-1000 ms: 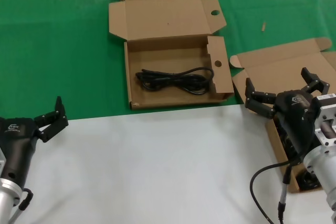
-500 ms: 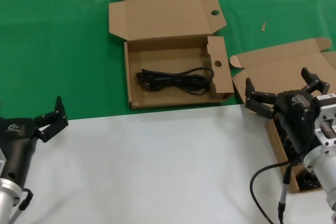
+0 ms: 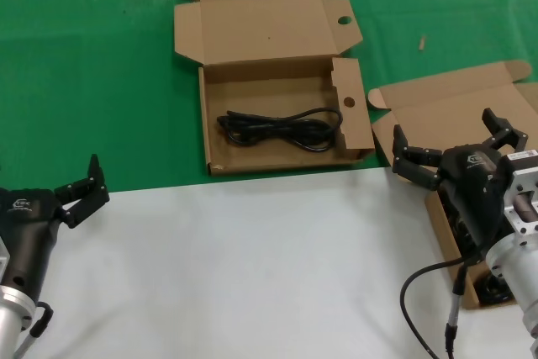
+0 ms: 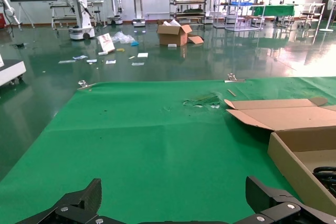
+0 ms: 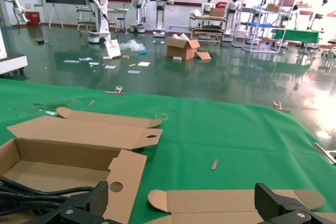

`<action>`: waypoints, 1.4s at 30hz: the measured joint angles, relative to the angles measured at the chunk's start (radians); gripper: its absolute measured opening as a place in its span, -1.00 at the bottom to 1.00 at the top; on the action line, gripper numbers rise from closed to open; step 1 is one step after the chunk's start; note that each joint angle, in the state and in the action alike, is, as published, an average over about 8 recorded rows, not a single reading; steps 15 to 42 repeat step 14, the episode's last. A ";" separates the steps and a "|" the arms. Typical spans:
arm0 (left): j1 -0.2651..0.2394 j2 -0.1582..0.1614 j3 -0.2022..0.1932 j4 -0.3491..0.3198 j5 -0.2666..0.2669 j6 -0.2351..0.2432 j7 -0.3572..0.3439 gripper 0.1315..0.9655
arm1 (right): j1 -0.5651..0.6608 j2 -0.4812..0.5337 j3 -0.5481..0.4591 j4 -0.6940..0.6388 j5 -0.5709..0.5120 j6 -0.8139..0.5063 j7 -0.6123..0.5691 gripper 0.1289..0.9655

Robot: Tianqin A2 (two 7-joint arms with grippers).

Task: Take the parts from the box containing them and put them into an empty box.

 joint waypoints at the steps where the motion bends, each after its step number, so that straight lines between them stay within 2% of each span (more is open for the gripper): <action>1: 0.000 0.000 0.000 0.000 0.000 0.000 0.000 1.00 | 0.000 0.000 0.000 0.000 0.000 0.000 0.000 1.00; 42: 0.000 0.000 0.000 0.000 0.000 0.000 0.000 1.00 | 0.000 0.000 0.000 0.000 0.000 0.000 0.000 1.00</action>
